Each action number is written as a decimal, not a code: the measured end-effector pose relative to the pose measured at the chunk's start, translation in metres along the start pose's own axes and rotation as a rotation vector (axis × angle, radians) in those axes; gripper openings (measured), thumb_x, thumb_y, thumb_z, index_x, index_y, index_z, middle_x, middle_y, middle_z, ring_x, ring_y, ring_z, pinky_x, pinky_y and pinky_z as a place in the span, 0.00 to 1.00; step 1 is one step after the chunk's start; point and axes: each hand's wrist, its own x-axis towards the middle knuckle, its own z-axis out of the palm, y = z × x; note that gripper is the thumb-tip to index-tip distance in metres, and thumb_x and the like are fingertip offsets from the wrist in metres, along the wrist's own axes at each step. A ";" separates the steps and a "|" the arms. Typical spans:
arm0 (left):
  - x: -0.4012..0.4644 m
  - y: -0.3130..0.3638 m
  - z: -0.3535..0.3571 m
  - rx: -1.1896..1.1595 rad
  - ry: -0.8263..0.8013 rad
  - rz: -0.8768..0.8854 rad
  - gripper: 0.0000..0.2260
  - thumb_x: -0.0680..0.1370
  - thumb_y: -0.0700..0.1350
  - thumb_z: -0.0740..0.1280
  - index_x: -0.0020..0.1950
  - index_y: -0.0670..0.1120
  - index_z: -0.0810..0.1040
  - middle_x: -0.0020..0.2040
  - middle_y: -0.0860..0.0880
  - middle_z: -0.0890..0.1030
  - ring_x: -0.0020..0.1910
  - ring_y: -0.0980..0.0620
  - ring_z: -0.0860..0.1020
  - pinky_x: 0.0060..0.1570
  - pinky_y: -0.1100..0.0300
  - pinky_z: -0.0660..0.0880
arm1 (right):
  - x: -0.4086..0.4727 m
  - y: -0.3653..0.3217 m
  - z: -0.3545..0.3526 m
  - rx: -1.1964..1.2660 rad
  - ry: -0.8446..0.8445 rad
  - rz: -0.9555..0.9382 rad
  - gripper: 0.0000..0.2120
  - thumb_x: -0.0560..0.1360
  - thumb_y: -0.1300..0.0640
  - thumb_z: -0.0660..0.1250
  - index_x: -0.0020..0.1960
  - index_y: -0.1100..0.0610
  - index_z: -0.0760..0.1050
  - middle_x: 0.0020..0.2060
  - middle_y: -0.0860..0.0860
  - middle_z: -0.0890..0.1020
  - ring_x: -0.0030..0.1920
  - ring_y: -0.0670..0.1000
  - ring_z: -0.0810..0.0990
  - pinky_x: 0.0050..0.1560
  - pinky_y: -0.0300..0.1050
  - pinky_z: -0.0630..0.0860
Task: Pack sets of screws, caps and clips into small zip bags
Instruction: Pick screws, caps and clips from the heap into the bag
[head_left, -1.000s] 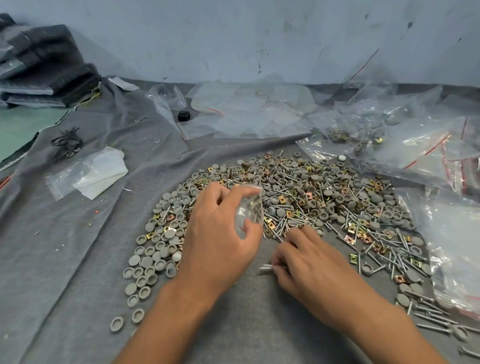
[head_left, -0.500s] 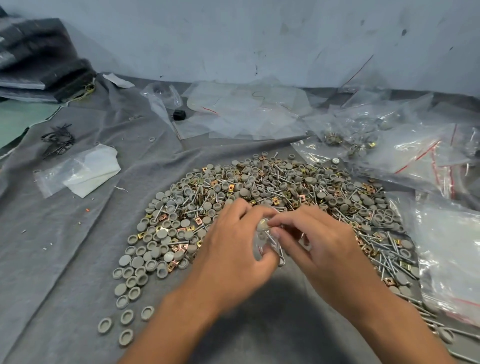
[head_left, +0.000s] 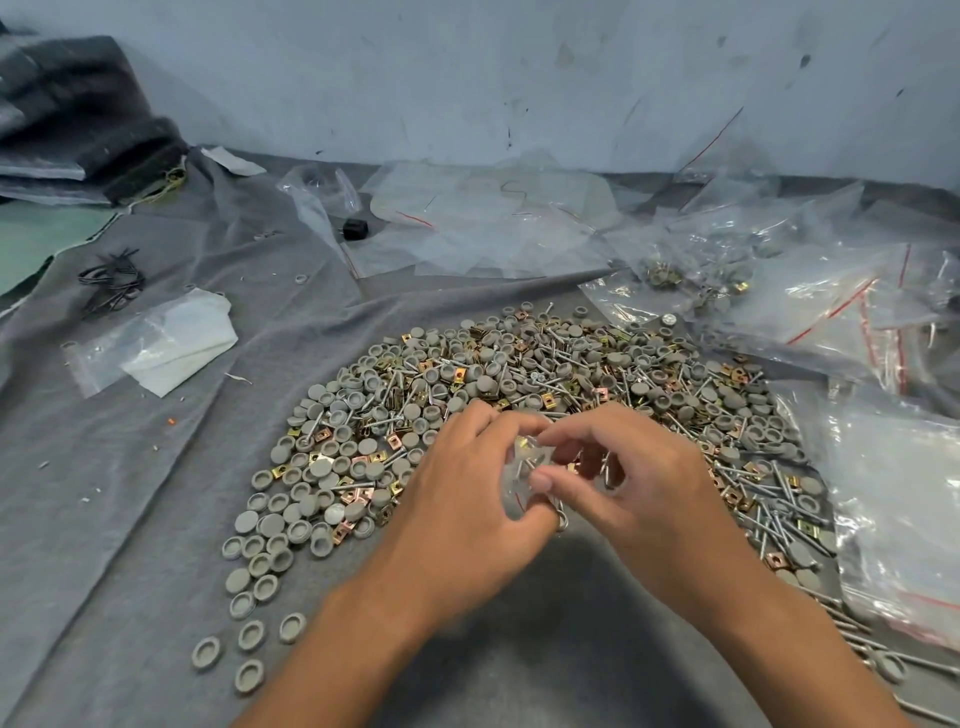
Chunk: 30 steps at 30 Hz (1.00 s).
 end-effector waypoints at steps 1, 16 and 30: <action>0.000 0.000 -0.002 -0.007 0.008 -0.002 0.17 0.74 0.56 0.65 0.63 0.61 0.72 0.50 0.63 0.68 0.53 0.62 0.70 0.47 0.66 0.67 | 0.000 0.001 -0.003 0.003 0.022 0.015 0.07 0.76 0.47 0.69 0.51 0.49 0.79 0.42 0.36 0.77 0.42 0.36 0.76 0.43 0.25 0.68; 0.004 -0.001 -0.022 0.061 0.280 -0.014 0.20 0.72 0.45 0.67 0.64 0.52 0.77 0.48 0.56 0.70 0.48 0.56 0.70 0.48 0.68 0.65 | -0.006 0.019 0.023 -0.532 -0.204 0.491 0.13 0.76 0.34 0.64 0.49 0.43 0.77 0.43 0.40 0.75 0.47 0.44 0.72 0.41 0.42 0.66; 0.002 -0.004 -0.016 0.119 0.173 -0.012 0.20 0.73 0.49 0.65 0.65 0.56 0.75 0.47 0.63 0.67 0.51 0.61 0.69 0.51 0.67 0.66 | -0.003 0.024 0.011 -0.240 -0.283 0.553 0.07 0.78 0.44 0.68 0.43 0.44 0.75 0.41 0.41 0.78 0.42 0.40 0.76 0.41 0.42 0.74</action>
